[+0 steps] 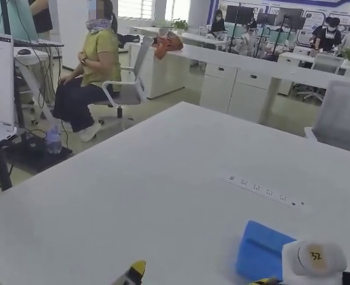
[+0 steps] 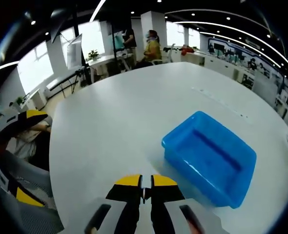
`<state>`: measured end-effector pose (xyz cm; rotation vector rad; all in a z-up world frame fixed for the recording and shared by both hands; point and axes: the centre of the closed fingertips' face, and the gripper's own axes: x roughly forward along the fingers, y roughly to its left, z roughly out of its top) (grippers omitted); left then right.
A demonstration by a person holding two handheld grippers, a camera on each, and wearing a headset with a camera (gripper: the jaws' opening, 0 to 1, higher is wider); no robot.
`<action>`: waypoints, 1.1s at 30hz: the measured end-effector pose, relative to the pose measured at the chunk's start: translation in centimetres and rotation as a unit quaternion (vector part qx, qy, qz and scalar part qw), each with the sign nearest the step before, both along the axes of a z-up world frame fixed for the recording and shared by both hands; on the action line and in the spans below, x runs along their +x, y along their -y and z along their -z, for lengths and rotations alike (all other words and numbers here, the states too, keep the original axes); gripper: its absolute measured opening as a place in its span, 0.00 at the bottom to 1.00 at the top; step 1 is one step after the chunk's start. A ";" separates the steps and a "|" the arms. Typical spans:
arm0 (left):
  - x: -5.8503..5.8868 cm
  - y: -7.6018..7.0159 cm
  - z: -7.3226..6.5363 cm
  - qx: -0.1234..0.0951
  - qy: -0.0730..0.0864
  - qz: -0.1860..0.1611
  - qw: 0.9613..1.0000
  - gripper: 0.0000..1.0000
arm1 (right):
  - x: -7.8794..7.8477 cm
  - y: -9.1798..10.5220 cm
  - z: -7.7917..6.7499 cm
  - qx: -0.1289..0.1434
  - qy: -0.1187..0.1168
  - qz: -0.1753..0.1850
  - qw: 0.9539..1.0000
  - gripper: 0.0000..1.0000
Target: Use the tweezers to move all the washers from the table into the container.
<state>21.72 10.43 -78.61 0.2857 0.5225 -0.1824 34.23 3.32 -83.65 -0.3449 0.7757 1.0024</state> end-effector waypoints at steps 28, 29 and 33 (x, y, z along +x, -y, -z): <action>0.0 -0.3 0.4 0.010 -0.011 -0.004 1.000 0.98 | -0.1 -1.2 0.3 -0.023 0.082 -0.051 0.995 0.02; 0.0 -0.3 0.4 0.010 -0.011 -0.004 1.000 0.98 | -0.2 -1.3 0.3 -0.023 0.084 -0.053 0.995 0.02; 0.0 -0.2 0.4 0.011 -0.011 -0.004 1.000 0.97 | 0.0 -1.2 0.1 -0.015 0.071 -0.019 0.997 0.01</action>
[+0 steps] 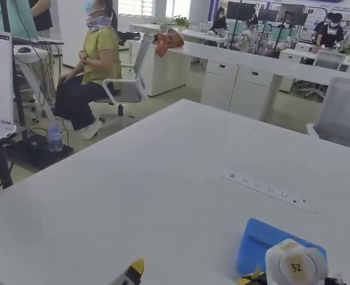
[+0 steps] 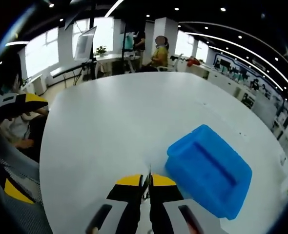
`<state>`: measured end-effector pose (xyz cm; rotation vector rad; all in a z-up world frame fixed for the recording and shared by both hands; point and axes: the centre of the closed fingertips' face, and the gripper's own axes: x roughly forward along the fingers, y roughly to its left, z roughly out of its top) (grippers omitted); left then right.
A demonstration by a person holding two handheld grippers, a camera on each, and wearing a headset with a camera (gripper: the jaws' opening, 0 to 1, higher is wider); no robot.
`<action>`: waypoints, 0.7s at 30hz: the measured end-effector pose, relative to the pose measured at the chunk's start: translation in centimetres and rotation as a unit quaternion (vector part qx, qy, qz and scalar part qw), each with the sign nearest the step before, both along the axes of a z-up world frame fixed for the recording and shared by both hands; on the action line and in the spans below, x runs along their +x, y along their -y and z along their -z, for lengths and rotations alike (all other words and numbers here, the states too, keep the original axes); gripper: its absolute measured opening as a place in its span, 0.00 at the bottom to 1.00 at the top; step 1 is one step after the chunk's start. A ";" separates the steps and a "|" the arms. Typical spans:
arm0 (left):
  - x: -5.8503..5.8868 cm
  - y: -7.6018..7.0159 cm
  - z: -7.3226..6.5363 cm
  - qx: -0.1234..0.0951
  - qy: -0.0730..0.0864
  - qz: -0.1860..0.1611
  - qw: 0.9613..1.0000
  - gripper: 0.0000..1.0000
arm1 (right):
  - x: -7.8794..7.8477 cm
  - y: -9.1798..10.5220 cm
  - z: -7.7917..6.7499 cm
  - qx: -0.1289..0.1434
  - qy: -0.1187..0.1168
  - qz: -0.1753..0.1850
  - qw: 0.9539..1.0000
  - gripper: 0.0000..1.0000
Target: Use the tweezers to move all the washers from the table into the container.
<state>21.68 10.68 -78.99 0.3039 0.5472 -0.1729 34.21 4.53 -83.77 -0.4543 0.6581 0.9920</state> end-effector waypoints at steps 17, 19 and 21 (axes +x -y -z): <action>0.0 0.0 -0.1 -0.001 0.003 0.001 1.000 0.97 | 0.4 1.2 -0.1 0.030 -0.051 0.041 0.997 0.03; 0.0 0.0 -0.1 -0.001 0.003 0.002 1.000 0.97 | 0.5 1.2 0.0 0.030 -0.051 0.043 0.997 0.03; 0.0 0.1 -0.1 -0.001 0.002 0.002 1.000 0.97 | 0.6 1.1 -0.3 0.044 -0.054 0.047 0.996 0.03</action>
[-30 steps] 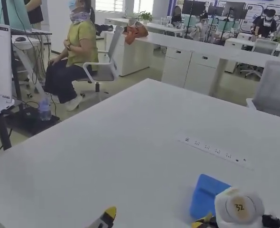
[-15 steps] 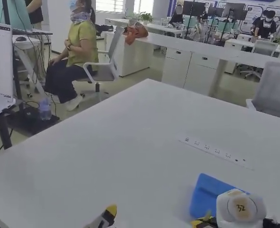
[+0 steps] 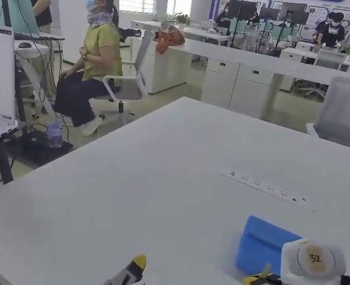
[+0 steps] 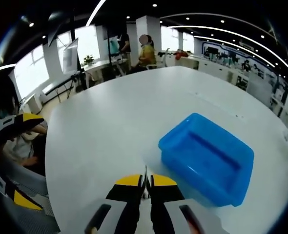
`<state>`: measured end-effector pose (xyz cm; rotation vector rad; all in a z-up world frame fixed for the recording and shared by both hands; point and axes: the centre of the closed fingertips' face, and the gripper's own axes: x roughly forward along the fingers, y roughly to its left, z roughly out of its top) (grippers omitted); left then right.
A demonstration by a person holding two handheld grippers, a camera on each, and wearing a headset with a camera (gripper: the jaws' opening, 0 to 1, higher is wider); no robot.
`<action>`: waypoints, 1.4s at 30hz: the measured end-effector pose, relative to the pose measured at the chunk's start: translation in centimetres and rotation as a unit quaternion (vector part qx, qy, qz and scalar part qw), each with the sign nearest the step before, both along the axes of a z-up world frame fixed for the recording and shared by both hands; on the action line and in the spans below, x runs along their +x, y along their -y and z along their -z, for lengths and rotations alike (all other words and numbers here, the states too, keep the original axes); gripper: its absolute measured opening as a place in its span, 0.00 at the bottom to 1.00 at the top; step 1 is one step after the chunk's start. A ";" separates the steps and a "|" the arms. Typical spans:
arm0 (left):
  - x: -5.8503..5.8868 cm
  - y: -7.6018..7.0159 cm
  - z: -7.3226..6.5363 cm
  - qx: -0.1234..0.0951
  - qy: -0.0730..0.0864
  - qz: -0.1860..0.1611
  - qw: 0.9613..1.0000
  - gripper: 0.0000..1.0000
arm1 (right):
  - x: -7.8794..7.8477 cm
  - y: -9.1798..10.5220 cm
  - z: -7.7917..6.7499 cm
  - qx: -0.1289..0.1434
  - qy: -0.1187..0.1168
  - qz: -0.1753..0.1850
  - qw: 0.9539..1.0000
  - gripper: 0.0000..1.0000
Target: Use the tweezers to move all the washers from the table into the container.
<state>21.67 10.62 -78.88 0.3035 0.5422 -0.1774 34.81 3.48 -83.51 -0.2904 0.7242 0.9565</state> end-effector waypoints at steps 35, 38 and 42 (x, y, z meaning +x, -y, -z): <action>0.0 -0.2 0.4 0.008 -0.010 -0.002 1.000 0.96 | -0.6 -0.1 0.4 -0.007 0.028 -0.012 1.000 0.03; 0.0 -0.1 0.4 0.008 -0.010 0.000 1.000 0.96 | -1.1 -0.4 0.4 -0.025 0.036 -0.028 0.999 0.02; 0.0 -0.1 0.3 0.006 -0.008 0.000 1.000 0.97 | -0.6 -0.3 0.4 -0.027 0.022 -0.019 0.999 0.02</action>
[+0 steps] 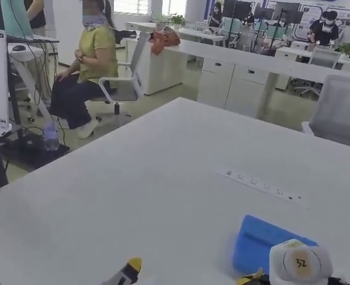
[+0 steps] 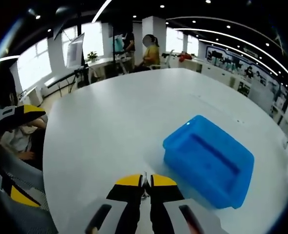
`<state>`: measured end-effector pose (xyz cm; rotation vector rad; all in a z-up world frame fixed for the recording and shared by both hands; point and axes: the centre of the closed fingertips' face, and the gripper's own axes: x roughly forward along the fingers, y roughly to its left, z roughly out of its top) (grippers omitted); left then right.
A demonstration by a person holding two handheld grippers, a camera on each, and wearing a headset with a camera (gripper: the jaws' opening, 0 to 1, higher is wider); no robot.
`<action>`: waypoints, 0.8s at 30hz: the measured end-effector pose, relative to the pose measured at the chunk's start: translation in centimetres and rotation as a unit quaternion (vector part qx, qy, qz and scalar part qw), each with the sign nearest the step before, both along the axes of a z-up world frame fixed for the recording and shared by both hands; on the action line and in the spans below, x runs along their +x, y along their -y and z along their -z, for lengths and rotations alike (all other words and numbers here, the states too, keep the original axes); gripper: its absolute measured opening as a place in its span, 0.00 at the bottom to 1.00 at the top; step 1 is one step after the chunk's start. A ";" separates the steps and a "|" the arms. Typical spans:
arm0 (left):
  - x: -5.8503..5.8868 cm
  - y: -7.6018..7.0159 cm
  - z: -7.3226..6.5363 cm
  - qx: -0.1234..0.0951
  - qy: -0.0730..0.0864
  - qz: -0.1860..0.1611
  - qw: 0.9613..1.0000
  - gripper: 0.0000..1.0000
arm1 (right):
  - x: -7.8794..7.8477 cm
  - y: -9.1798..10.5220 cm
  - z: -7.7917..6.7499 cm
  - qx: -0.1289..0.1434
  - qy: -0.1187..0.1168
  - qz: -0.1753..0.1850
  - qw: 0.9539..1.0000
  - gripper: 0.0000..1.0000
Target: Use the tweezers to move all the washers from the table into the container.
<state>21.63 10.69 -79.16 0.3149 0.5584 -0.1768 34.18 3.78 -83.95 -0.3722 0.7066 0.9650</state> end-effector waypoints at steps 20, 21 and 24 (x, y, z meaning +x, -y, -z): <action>-0.1 0.2 0.0 0.001 0.000 0.004 1.000 0.98 | 0.2 1.6 -2.4 0.024 -0.010 0.016 1.000 0.02; -0.1 0.2 0.0 0.001 0.002 0.005 1.000 0.98 | 0.4 1.7 -2.8 0.027 -0.008 0.018 0.999 0.02; 0.0 0.3 -0.3 -0.006 0.008 0.007 1.000 0.98 | 0.6 1.9 -3.5 0.028 0.000 0.020 0.999 0.02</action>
